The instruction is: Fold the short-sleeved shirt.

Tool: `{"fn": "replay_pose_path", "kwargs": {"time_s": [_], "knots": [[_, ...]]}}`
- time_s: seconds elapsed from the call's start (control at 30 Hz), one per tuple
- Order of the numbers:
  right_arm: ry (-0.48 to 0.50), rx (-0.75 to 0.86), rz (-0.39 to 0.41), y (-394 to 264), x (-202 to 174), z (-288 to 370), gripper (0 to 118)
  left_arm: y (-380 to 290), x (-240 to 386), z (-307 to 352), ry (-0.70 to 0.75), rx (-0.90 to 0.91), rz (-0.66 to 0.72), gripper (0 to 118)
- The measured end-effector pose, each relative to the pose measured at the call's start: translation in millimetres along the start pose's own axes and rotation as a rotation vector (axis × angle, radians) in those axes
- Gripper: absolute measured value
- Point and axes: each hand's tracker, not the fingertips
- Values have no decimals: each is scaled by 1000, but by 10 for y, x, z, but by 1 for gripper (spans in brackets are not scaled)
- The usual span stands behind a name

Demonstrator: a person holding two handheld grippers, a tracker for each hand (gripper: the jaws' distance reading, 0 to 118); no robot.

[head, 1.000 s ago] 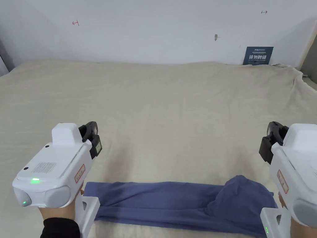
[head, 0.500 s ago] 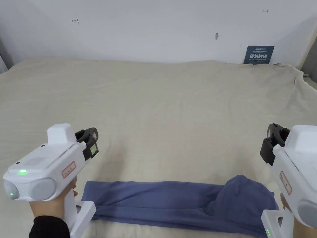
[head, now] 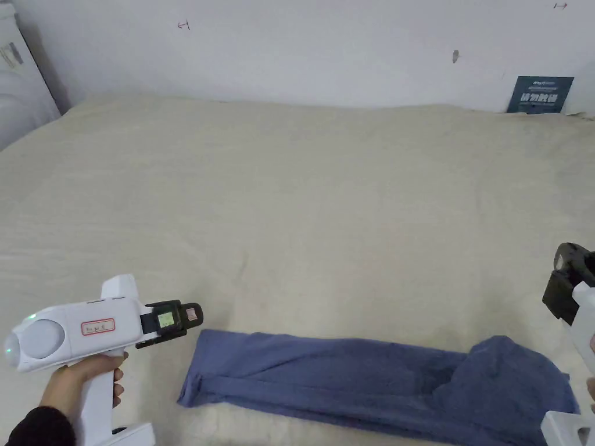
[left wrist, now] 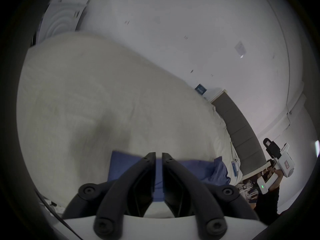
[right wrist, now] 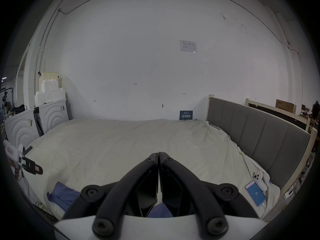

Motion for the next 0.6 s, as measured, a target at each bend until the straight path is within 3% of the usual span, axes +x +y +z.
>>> {"fn": "replay_pose_path", "kwargs": {"time_s": [0.1, 0.2, 0.27, 0.6], "knots": [[7, -18, -1, -31, -49, -48, 0, -60, -165, -99, 41, -43, 12, 67], [16, -35, -3, -82, -90, -106, 0, -128, -323, -218, 55, -80, 35, 75], [21, -47, -1, -111, -112, -136, 0, -153, -434, -304, 39, -120, 73, 88], [6, -104, 6, -243, -55, -237, 0, -207, -683, -753, 66, -208, 111, 87]]}}
